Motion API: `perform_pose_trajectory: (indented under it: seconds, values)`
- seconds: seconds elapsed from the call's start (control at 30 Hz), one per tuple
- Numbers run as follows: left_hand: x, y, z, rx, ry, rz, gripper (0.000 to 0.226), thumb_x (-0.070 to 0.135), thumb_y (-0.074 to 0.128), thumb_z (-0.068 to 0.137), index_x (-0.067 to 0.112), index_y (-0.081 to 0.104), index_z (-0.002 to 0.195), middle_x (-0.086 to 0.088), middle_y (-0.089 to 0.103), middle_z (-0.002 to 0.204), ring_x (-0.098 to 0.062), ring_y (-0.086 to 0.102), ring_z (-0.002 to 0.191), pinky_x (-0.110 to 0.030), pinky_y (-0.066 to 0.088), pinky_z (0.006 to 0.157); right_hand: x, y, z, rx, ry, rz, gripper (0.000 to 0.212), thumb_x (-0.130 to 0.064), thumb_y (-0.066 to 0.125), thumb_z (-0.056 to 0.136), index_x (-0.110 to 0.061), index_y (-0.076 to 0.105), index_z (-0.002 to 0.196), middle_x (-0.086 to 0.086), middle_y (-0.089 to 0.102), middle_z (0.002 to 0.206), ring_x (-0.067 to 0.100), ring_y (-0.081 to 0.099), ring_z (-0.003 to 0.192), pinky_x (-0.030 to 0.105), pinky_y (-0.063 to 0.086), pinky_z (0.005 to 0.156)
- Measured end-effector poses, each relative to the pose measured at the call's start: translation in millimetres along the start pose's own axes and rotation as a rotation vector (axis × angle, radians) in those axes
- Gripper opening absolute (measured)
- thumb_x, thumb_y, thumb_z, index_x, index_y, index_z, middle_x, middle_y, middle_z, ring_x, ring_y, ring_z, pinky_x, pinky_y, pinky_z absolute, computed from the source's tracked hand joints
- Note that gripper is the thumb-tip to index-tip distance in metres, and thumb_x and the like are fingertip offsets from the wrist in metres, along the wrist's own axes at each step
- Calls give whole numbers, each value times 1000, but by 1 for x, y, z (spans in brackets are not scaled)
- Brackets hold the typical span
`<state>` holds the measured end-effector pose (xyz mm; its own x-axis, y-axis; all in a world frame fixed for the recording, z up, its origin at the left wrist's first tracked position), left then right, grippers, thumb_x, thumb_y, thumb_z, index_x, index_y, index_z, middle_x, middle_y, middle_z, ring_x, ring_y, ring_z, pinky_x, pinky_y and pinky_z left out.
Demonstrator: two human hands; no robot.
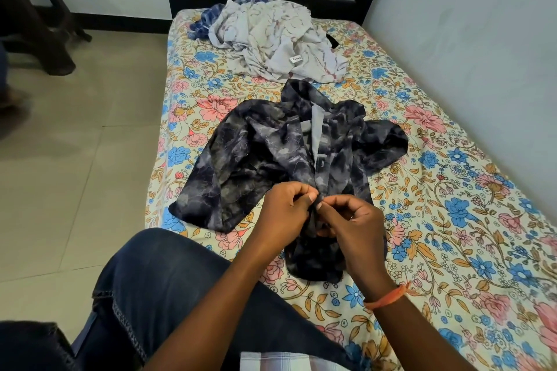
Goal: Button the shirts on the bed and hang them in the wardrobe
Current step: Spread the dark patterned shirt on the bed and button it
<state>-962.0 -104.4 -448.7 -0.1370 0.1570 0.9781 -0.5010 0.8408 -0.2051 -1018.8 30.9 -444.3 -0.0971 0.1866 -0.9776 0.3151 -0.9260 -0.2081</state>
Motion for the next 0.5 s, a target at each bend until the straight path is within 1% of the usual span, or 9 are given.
perform_pose_trajectory:
  seconds: [0.07, 0.13, 0.2, 0.23, 0.3, 0.4, 0.5]
  values:
    - [-1, 0, 1, -5, -14, -4, 22, 14, 61, 94, 27, 70, 79, 19, 63, 59, 4, 57, 56, -19, 44, 59, 1, 1, -1, 19, -50, -80, 7, -13, 77, 82, -19, 75, 85, -1, 74, 78, 19, 72, 74, 47, 62, 68]
    - [-1, -1, 0, 15, -31, -16, 19, 15, 64, 93, 26, 71, 79, 15, 67, 63, 4, 58, 56, -20, 45, 57, 1, 2, -2, 47, -86, -122, 10, -14, 76, 82, -22, 74, 85, -3, 73, 79, 17, 71, 76, 47, 61, 69]
    - [-2, -2, 0, 26, -55, -54, 14, 16, 65, 92, 21, 74, 82, 5, 71, 70, -4, 63, 61, -26, 52, 59, 0, 4, -3, 59, -98, -127, 11, -12, 75, 82, -22, 73, 86, -4, 72, 80, 16, 70, 75, 47, 60, 69]
    - [-3, -2, -1, 19, -68, -75, 12, 16, 66, 91, 19, 75, 83, 0, 73, 72, -8, 63, 62, -31, 53, 62, -1, 4, -2, 58, -103, -132, 11, -12, 75, 82, -22, 73, 86, -5, 72, 80, 15, 70, 75, 47, 60, 68]
    - [-4, -3, 0, -3, -91, -103, 12, 16, 65, 92, 16, 75, 84, -8, 73, 74, -12, 61, 60, -34, 53, 61, -1, 4, -2, 52, -116, -148, 10, -13, 75, 82, -22, 73, 86, -7, 71, 80, 13, 69, 76, 46, 61, 68]
    - [-4, -2, -1, -7, -124, -122, 14, 15, 65, 91, 17, 76, 82, -7, 73, 73, -12, 61, 59, -37, 54, 61, 1, 3, -1, 51, -119, -161, 9, -14, 76, 82, -22, 73, 85, -8, 71, 79, 13, 69, 75, 47, 60, 67]
    - [-3, 0, -4, 7, -146, -150, 11, 18, 69, 86, 17, 77, 79, -2, 74, 71, -14, 67, 61, -33, 56, 63, -1, 4, -2, 47, -137, -172, 6, -17, 76, 82, -21, 72, 86, -7, 71, 78, 13, 69, 72, 46, 60, 66]
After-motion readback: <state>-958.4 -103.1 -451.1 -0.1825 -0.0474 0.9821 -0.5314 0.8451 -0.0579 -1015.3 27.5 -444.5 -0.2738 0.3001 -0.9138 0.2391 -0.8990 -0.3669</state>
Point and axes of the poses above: each hand's wrist, its own z-axis towards the middle knuckle, its own y-axis out of the palm, x = y × z, the point moved 5 cm from there along z, towards the middle knuckle
